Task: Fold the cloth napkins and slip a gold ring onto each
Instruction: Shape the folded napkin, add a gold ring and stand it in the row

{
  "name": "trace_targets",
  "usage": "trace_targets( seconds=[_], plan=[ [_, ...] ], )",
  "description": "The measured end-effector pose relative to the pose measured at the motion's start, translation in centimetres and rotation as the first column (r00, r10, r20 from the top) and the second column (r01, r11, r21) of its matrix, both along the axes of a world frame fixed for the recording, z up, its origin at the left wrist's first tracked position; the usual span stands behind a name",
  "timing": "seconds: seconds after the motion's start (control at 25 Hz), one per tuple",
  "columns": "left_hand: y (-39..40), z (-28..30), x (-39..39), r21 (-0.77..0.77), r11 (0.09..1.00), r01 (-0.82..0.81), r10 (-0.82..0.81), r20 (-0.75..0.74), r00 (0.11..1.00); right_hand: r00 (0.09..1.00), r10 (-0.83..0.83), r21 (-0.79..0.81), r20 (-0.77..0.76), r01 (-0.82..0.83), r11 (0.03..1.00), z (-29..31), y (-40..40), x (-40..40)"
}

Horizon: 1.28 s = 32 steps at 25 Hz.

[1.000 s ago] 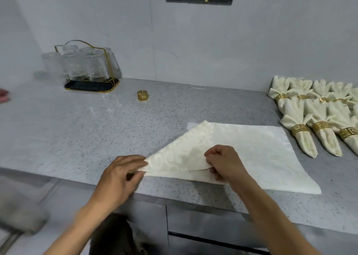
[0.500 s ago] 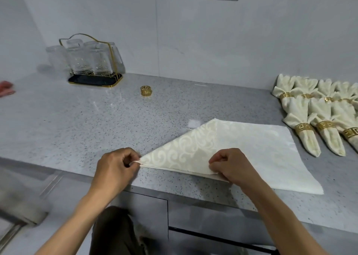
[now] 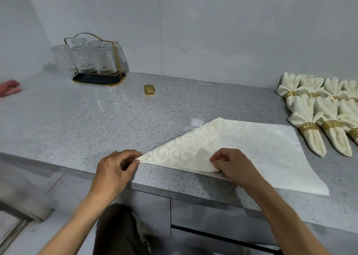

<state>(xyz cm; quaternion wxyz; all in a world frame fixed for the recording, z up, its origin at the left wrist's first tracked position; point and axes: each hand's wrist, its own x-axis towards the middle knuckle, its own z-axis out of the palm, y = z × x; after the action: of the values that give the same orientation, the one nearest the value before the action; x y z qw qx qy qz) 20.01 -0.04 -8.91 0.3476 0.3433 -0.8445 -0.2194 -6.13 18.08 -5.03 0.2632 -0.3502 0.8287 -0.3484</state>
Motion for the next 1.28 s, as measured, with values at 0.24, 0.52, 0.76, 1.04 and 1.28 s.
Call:
trace_targets(
  seconds=[0.24, 0.52, 0.76, 1.04, 1.28],
  plan=[
    [0.2, -1.1, -0.1, -0.1, 0.994, -0.049, 0.052, 0.033, 0.998, 0.999, 0.003, -0.027, -0.05, -0.004, 1.0, -0.3, 0.2, 0.1],
    [2.0, 1.3, -2.6, -0.263, 0.965, 0.002, 0.036, 0.142, 0.989, 0.987, -0.021, -0.037, -0.159, 0.016, 0.999, -0.5, 0.4, 0.4],
    [3.7, 2.3, -14.1, -0.057, 0.972, 0.228, -0.193, 0.355, 0.914, 0.96, -0.009, 0.005, -0.278, 0.011, 1.0, -0.6, 0.5, 1.0],
    [2.8, -0.3, -16.4, -0.02, 0.963, 0.27, -0.184, 0.684, 0.706, 0.765, 0.075, 0.034, -0.64, -0.07, 0.997, 0.3, -2.6, 0.9],
    [2.8, -0.4, -16.5, -0.041, 0.964, 0.263, -0.17, 0.665, 0.727, 0.798, 0.266, 0.334, -0.542, -0.086, 0.939, -2.6, -8.9, -5.2]
  ],
)
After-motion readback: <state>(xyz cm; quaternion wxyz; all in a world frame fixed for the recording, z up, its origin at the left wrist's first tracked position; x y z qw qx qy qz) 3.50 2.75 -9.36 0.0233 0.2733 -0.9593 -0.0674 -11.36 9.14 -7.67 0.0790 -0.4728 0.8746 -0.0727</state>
